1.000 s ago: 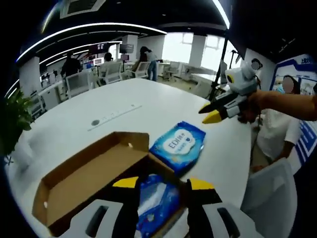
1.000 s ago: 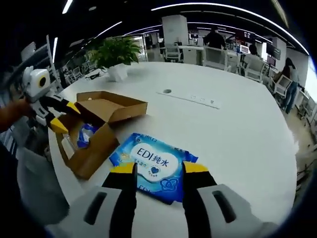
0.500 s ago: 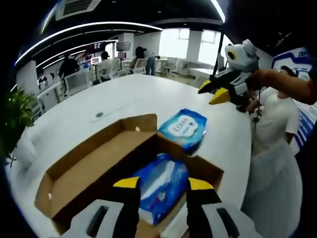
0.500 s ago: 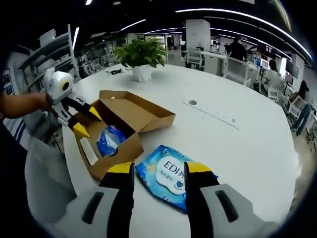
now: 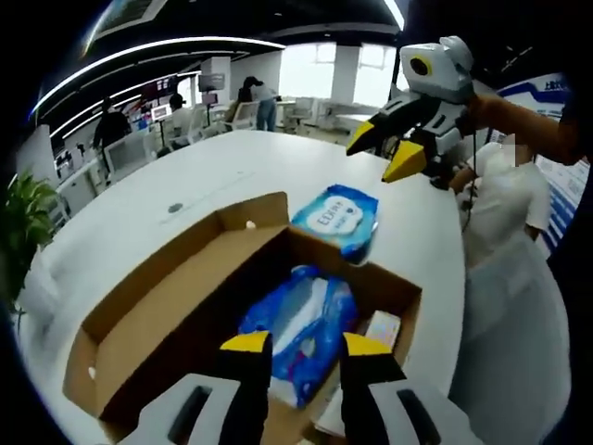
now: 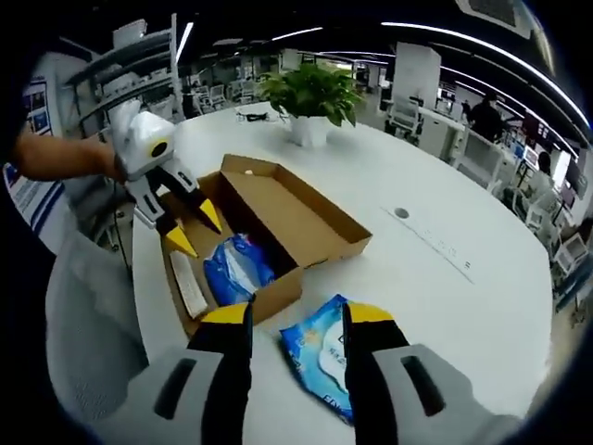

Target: Operate the shoe box by opening the lid, removing the specified soft item, and placing it in the target area until the item is outside and the box remains undamaged.

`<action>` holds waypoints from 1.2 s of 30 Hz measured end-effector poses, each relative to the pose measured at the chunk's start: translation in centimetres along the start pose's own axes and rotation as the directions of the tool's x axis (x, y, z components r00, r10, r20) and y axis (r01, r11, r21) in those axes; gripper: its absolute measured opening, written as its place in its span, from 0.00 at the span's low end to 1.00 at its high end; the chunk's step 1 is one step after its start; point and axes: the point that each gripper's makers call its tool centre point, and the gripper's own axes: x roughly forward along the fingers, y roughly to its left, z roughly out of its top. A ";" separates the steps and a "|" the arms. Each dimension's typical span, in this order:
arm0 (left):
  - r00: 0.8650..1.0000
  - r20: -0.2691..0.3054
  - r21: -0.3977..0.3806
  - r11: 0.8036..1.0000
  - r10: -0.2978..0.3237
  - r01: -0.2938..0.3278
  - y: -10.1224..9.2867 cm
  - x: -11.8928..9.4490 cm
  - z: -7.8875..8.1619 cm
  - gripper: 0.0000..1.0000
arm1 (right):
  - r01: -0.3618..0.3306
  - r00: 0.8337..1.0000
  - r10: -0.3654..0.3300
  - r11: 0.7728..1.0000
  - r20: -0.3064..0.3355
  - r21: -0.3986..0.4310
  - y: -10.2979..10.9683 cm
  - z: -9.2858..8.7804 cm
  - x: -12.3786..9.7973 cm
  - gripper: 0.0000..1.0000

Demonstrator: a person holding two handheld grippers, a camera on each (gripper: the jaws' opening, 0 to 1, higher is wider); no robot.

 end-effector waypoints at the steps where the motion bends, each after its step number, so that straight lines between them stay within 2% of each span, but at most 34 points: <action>1: 1.000 -0.004 0.005 1.000 -0.004 0.004 0.0 0.1 -0.1 0.27 | -0.006 1.000 0.006 1.000 -0.001 -0.007 0.1 0.1 0.3 0.35; 8: 0.999 -0.032 0.036 0.999 -0.029 0.031 0.6 0.9 -0.8 0.24 | -0.053 0.998 0.052 0.997 -0.029 -0.060 1.2 0.9 2.4 0.32; 16: 0.995 -0.071 0.061 0.996 -0.067 0.072 0.3 1.7 -0.9 0.19 | -0.102 0.994 0.096 0.989 -0.060 -0.103 2.1 0.8 4.7 0.29; 26: 0.988 -0.124 0.100 0.989 -0.092 0.104 0.4 3.2 -1.5 0.17 | -0.145 0.987 0.132 0.977 -0.092 -0.154 3.1 0.8 6.9 0.27; 36: 0.981 -0.170 0.112 0.987 -0.092 0.112 0.8 4.0 -2.8 0.04 | -0.184 0.977 0.158 0.964 -0.141 -0.192 4.3 0.3 9.6 0.27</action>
